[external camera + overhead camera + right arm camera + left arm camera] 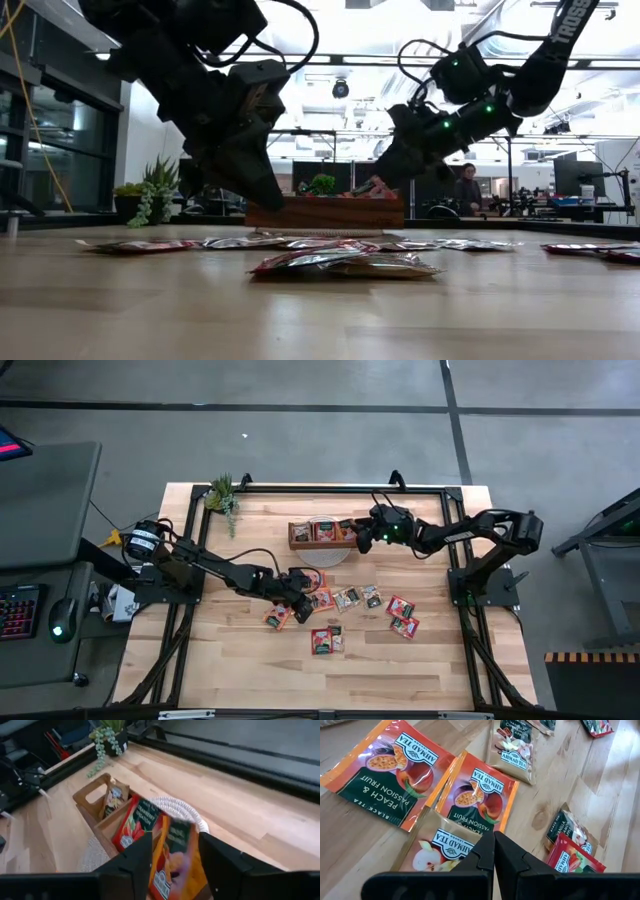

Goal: Pick & Place Tea
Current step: Put the orange tea bag in the right section of the wooden organizer, then put the brown tea bag in the left section of the wooden organizer

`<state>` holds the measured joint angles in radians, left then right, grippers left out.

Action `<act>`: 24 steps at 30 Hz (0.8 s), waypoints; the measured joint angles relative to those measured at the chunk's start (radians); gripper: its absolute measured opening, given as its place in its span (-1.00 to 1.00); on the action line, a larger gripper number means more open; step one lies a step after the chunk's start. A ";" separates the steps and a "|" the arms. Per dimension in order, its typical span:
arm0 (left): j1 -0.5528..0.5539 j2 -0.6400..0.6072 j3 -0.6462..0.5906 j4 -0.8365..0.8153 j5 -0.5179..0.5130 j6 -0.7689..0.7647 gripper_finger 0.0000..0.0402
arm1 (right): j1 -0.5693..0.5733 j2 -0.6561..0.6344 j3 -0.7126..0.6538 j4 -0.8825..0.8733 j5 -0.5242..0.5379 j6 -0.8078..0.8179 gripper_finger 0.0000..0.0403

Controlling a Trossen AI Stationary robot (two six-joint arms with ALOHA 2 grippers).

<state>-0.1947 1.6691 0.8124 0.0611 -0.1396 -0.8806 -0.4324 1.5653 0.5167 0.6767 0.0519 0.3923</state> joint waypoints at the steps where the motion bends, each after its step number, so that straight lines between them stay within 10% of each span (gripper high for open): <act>1: 0.004 0.000 0.000 -0.001 0.003 0.000 -1.00 | 0.000 -0.006 0.000 0.002 0.004 -0.007 -0.19; 14: 0.033 0.000 0.000 -0.001 0.056 -0.007 -1.00 | -0.016 -0.242 0.000 -0.103 -0.061 -0.063 -0.10; 24: 0.039 0.000 0.000 0.023 0.063 0.011 -1.00 | 0.016 -0.508 0.000 -0.599 -0.244 0.023 -0.10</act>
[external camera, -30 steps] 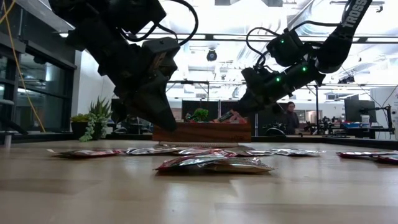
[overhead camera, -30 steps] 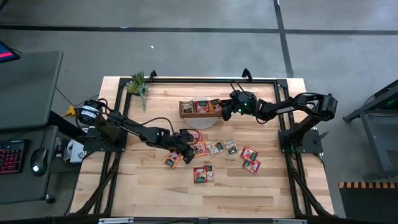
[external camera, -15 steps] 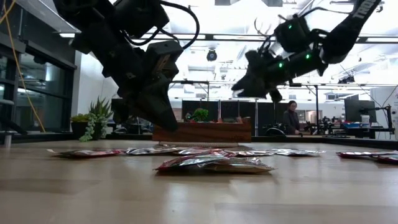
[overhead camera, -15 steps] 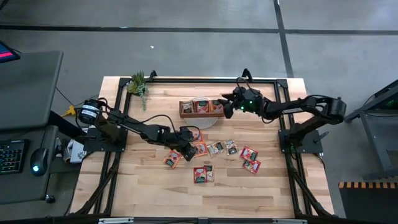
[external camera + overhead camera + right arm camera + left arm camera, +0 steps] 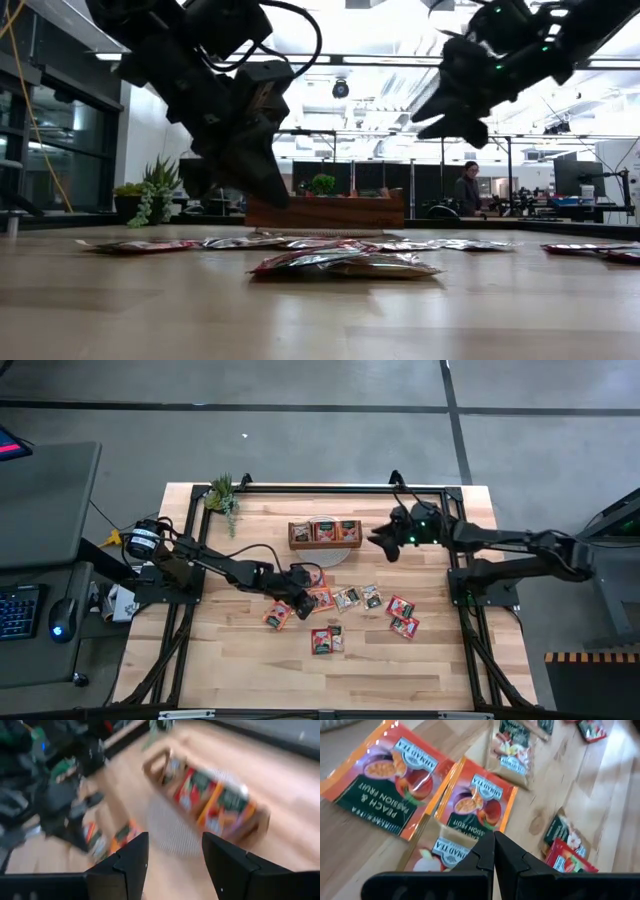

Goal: Pick & Place Tea
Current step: Put the brown tea bag in the left section of the wooden organizer

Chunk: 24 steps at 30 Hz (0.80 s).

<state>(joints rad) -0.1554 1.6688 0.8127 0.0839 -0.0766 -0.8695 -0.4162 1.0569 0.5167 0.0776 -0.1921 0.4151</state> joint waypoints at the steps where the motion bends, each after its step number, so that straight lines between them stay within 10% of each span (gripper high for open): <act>1: 0.001 0.000 0.000 0.011 -0.001 0.001 -1.00 | 0.013 -0.016 0.000 -0.044 -0.001 0.014 -0.10; 24: 0.013 0.000 0.000 0.099 -0.015 0.079 -1.00 | 0.367 0.076 0.000 -0.376 -0.014 0.216 -0.10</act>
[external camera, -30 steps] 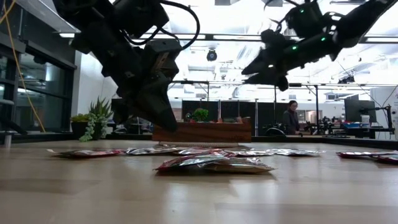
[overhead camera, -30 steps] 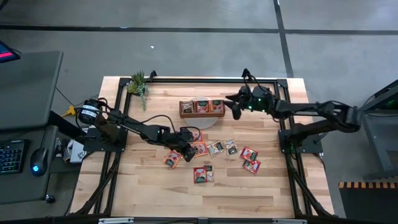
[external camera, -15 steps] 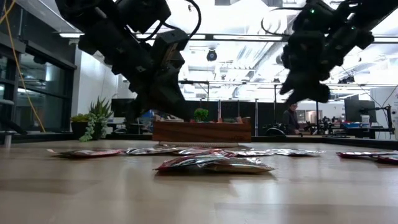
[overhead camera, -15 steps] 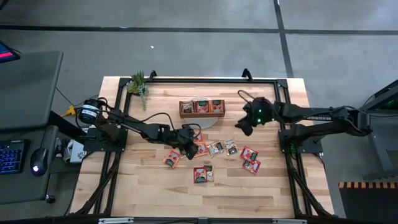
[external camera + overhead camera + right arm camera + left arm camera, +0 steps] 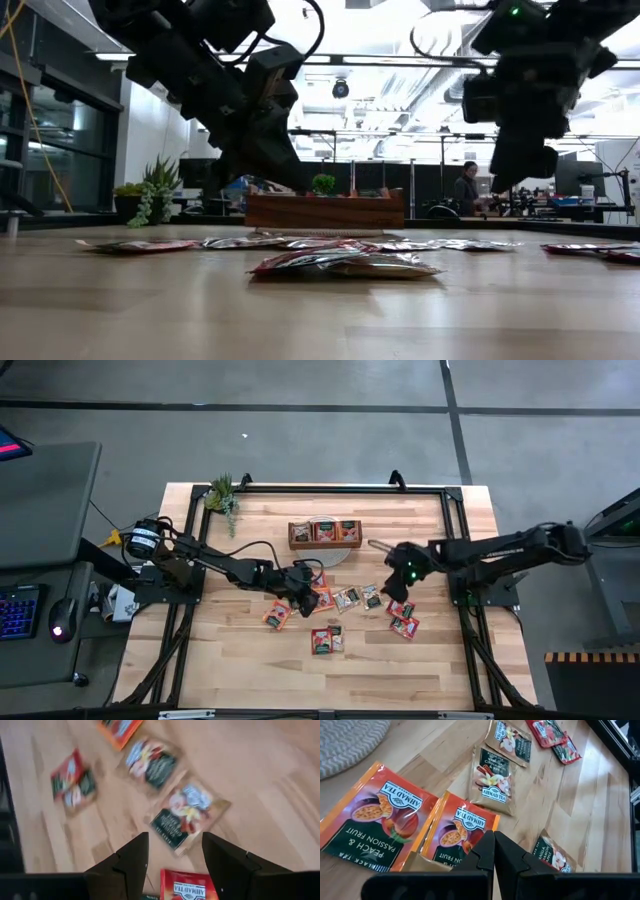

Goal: Pick & Place Tea
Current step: Put the brown tea bag in the left section of the wooden organizer

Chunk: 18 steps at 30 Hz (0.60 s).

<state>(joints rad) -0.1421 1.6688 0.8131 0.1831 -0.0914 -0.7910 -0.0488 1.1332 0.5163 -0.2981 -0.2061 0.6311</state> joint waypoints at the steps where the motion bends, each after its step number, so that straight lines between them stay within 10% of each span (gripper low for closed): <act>1: 0.000 0.000 0.000 0.000 0.001 0.008 -1.00 | 0.023 0.005 0.000 0.005 0.015 -0.026 -0.10; 18: 0.000 0.000 0.000 -0.005 0.051 0.060 -1.00 | 0.266 0.262 0.049 0.092 0.300 -0.516 -0.10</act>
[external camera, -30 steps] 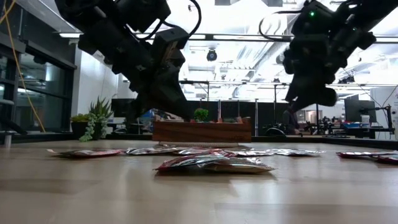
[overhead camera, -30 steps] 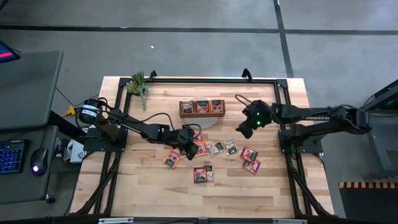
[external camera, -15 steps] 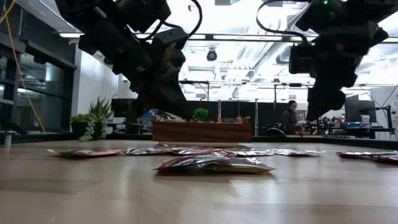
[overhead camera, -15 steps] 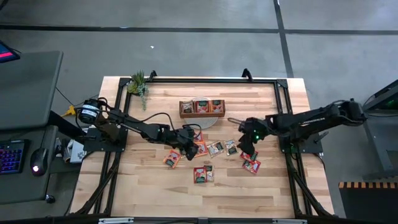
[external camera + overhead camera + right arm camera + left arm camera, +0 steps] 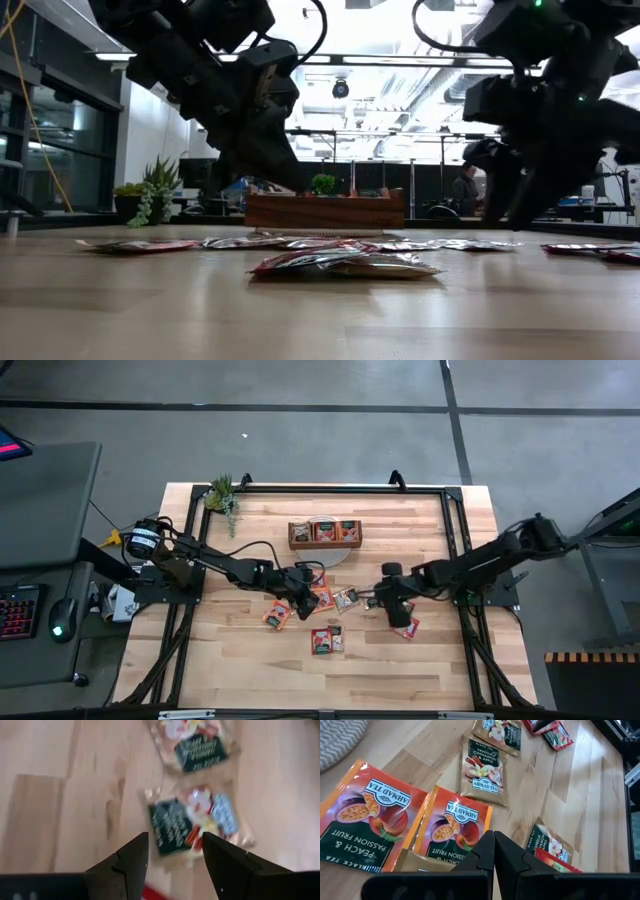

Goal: Pick & Place Tea
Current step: Put the brown tea bag in the left section of the wooden organizer

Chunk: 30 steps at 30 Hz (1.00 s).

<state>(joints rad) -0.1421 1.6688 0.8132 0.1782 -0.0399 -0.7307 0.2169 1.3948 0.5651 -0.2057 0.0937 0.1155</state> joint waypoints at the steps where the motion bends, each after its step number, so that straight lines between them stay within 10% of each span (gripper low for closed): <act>1: 0.000 0.000 0.000 -0.002 0.001 0.001 -1.00 | 0.008 0.017 0.012 0.001 0.022 -0.017 -0.10; 30: -0.002 -0.001 0.000 -0.024 0.045 0.030 -1.00 | -0.023 0.229 0.131 -0.073 -0.016 0.028 -0.10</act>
<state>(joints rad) -0.1440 1.6680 0.8131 0.1543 0.0051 -0.7006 0.1935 1.6241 0.6956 -0.2789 0.0777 0.1435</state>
